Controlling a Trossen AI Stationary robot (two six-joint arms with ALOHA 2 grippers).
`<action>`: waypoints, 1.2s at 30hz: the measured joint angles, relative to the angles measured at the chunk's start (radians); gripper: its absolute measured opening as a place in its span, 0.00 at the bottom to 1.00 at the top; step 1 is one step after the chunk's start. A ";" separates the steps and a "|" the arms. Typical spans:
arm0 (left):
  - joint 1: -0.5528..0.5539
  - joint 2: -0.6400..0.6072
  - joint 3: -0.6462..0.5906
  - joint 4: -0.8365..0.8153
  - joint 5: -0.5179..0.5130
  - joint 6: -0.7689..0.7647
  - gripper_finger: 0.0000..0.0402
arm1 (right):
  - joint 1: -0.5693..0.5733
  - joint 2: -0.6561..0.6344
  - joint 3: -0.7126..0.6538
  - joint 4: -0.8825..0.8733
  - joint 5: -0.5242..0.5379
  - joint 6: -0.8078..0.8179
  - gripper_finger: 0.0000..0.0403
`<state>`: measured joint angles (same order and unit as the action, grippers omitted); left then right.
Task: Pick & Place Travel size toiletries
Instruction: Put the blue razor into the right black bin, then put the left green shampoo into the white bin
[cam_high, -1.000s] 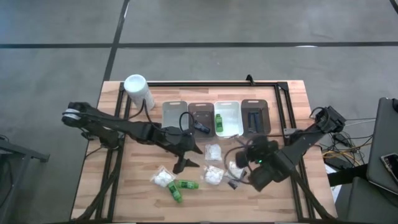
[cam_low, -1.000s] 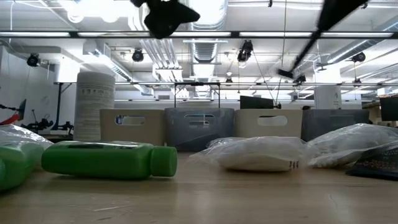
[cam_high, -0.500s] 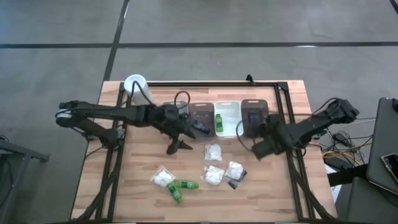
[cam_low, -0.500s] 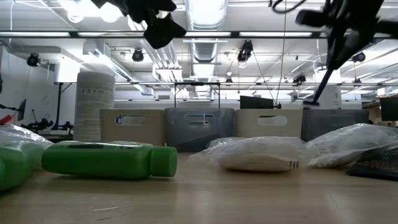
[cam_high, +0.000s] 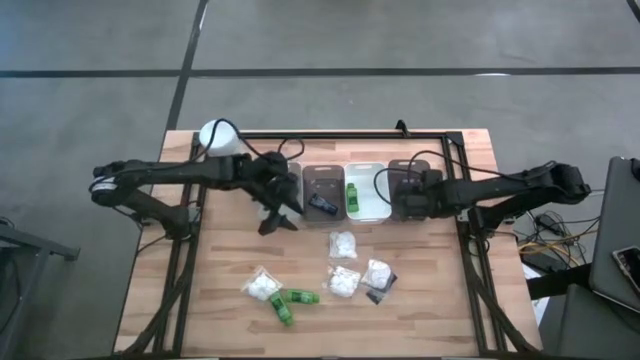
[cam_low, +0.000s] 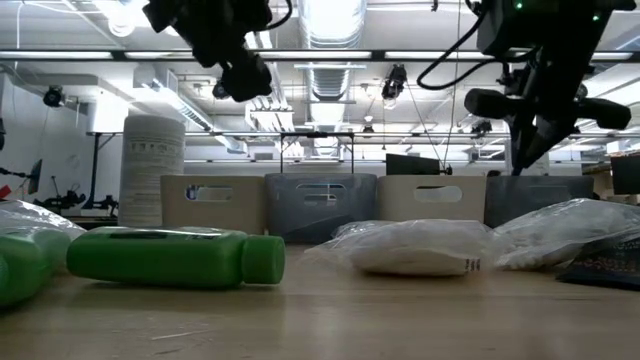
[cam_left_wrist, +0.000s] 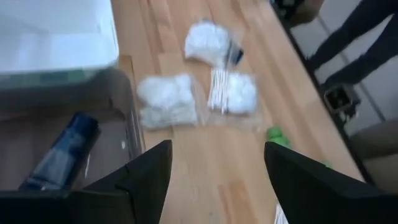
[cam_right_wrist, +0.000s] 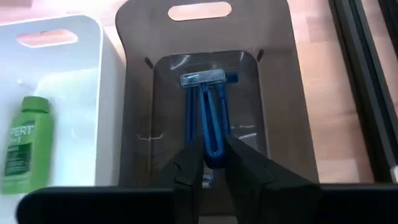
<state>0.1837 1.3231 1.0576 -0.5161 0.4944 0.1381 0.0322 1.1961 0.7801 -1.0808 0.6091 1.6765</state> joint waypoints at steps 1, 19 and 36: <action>0.000 0.000 -0.001 -0.011 -0.011 0.008 0.65 | -0.002 0.001 -0.005 0.006 0.001 -0.015 0.16; -0.046 -0.018 -0.105 -0.025 -0.051 -0.114 0.65 | 0.104 0.017 0.117 0.014 -0.190 0.017 0.68; -0.195 -0.021 -0.115 -0.101 -0.094 -0.274 0.65 | 0.363 0.295 0.352 0.019 -0.326 0.126 0.70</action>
<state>-0.0113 1.3025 0.9425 -0.6173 0.4002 -0.1362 0.3956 1.4911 1.1316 -1.0617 0.2835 1.8021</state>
